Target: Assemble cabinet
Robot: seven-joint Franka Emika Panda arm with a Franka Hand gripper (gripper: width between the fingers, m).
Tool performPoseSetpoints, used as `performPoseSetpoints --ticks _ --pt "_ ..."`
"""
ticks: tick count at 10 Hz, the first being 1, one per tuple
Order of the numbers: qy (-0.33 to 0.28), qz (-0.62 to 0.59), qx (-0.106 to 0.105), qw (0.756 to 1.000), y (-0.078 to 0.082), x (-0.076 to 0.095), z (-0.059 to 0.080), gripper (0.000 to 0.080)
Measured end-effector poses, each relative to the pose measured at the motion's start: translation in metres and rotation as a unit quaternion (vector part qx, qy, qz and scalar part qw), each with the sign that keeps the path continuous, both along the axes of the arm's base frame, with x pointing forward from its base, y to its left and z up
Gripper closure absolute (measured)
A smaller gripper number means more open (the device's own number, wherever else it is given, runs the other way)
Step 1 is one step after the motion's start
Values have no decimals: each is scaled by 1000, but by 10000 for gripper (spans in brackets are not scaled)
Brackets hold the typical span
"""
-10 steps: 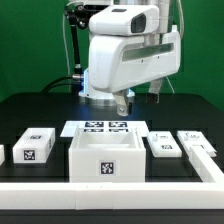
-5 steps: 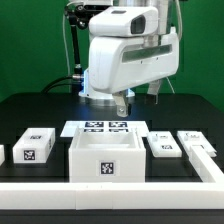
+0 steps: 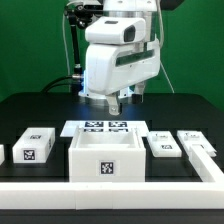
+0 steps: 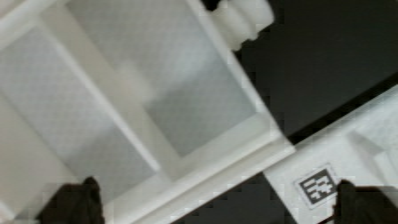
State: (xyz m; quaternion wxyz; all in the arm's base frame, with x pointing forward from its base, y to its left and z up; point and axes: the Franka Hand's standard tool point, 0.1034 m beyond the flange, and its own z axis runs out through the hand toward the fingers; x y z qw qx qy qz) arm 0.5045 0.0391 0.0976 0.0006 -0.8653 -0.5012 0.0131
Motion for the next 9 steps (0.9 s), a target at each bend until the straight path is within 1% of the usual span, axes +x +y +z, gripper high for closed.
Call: performPoseSetpoints --ticks 2,3,5,6,8,9 --pt "-2 83 1 997 -1 -2 -3 150" --pt "-6 134 -1 991 -2 -8 -9 150" --pt "-5 237 -5 971 -4 -15 -20 150" --pt "-3 275 -5 961 -7 -15 -22 150" --pt "-2 271 -6 963 -7 -15 -22 150" --pt "-2 270 -5 963 -8 -17 -25 150"
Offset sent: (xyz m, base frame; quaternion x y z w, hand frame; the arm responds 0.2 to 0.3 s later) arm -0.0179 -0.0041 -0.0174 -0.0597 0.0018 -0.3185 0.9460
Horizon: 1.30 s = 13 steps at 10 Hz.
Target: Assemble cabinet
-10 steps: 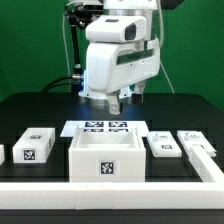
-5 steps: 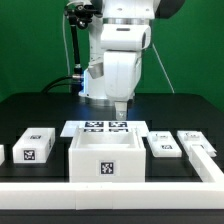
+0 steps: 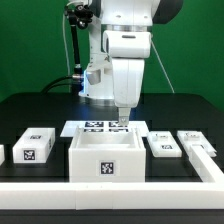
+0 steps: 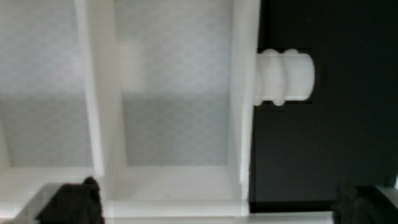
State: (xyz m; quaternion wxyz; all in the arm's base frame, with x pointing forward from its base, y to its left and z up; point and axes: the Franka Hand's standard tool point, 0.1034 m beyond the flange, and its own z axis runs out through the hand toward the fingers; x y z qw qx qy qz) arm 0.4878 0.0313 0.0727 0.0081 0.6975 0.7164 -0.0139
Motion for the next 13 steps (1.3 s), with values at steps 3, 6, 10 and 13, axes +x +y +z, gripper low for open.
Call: performPoseSetpoints --ticks 3,6,10,13 --pt "13 -2 4 1000 -1 -11 -23 150" --pt "25 -3 6 1000 1 -17 -41 150" --pt "27 -3 6 1000 1 -19 -43 421" --pt "28 -3 6 1000 1 -19 -44 727"
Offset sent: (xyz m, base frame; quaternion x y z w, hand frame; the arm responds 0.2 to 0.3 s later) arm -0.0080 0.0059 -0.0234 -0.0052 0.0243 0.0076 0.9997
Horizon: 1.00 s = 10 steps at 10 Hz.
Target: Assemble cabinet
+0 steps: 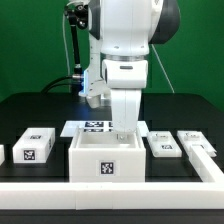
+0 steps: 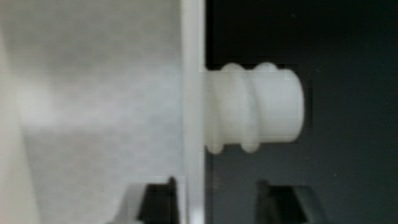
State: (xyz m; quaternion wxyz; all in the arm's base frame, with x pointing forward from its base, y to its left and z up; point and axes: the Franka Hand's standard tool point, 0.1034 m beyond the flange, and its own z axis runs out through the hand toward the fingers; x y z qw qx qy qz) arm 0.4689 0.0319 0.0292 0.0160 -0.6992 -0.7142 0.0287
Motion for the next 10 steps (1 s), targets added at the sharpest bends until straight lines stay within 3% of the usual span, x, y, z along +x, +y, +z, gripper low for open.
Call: performPoseSetpoints --ticks 2,10 --pt "0 0 0 1000 0 0 0 771" --pt "-3 2 1 1000 3 4 1 771"
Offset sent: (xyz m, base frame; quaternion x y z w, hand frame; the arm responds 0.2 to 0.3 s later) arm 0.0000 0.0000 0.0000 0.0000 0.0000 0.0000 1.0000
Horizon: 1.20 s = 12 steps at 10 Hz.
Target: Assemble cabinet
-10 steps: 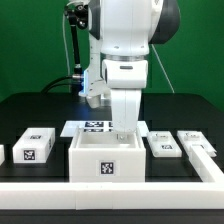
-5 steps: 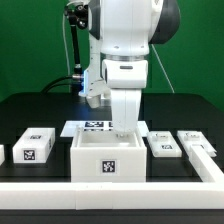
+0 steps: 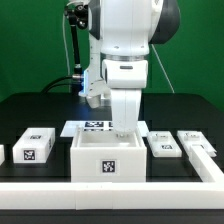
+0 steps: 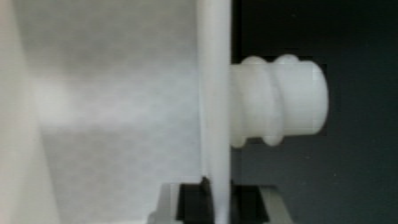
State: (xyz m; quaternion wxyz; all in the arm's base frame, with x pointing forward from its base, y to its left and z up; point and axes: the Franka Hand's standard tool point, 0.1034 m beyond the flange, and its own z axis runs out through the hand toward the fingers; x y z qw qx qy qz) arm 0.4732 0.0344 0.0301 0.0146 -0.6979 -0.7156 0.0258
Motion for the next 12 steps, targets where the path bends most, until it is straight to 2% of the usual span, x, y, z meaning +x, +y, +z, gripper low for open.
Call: performPoseSetpoints --ticks 1,3,6,8,10,12 --pt "-7 2 2 1000 5 10 2 771" --pt "-15 -1 10 1000 27 28 1 771" --pt "-23 -6 23 999 62 41 1 771" --pt "-29 -8 30 999 79 50 2 771" --pt "-24 -3 34 999 90 51 0 771" --pt "-23 0 35 999 92 51 0 771"
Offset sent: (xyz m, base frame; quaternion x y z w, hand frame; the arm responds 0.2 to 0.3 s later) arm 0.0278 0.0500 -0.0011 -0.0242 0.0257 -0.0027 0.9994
